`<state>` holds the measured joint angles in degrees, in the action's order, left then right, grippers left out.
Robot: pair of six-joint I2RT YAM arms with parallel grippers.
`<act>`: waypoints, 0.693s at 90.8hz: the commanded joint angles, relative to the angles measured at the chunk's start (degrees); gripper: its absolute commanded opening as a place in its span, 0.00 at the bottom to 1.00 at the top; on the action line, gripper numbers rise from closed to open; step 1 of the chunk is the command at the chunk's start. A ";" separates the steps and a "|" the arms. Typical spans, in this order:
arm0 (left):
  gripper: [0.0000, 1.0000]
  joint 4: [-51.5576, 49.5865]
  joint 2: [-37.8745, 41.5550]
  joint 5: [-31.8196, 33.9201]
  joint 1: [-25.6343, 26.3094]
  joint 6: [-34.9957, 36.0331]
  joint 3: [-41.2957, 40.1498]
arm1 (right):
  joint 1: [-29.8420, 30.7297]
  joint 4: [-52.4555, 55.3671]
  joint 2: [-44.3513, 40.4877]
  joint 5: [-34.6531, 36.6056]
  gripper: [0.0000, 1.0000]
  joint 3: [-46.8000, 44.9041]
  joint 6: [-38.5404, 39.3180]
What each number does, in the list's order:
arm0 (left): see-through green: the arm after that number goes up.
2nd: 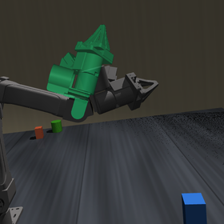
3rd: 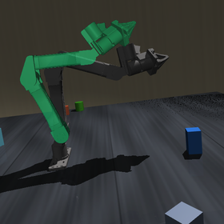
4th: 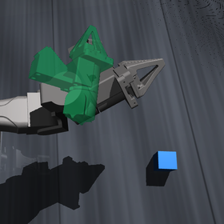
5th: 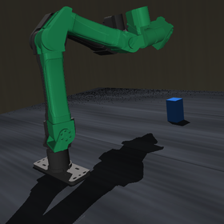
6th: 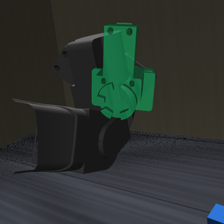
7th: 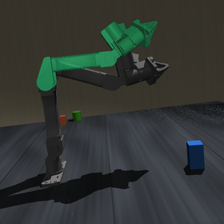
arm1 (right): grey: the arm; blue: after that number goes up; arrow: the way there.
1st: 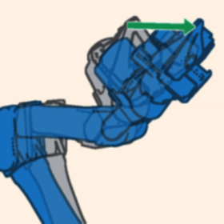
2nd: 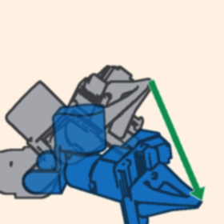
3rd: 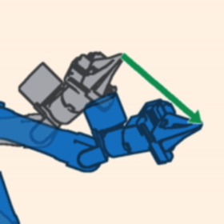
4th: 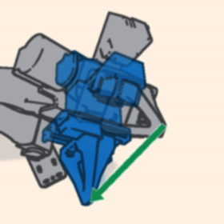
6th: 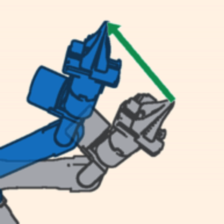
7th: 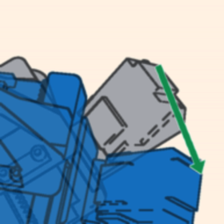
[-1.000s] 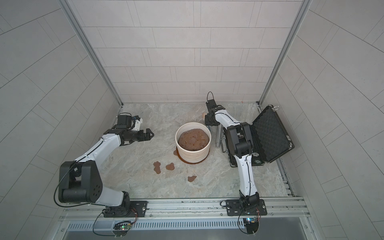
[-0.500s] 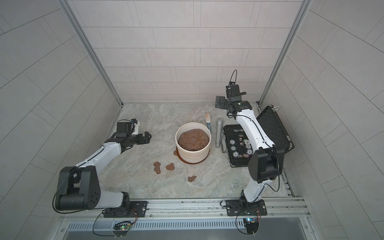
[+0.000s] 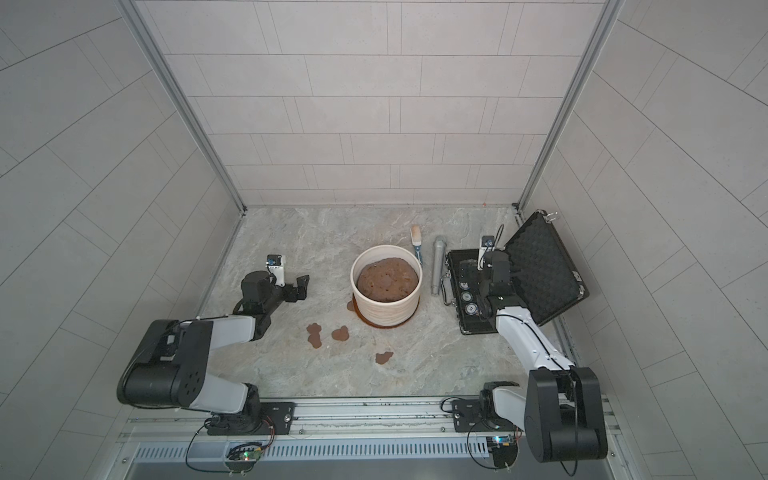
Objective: Scrub the dried mud off the ceramic pot
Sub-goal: Reset both arms
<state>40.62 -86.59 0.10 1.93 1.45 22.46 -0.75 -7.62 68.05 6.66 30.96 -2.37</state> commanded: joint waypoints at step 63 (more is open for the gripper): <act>1.00 2.52 -1.32 5.23 0.30 -1.01 2.60 | -0.08 -43.32 19.51 -6.40 1.00 -10.20 -0.63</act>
<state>44.01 -87.81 4.99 2.02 0.84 24.29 -2.48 -45.67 88.51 -1.96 21.12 -4.69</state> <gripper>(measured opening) 0.999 0.999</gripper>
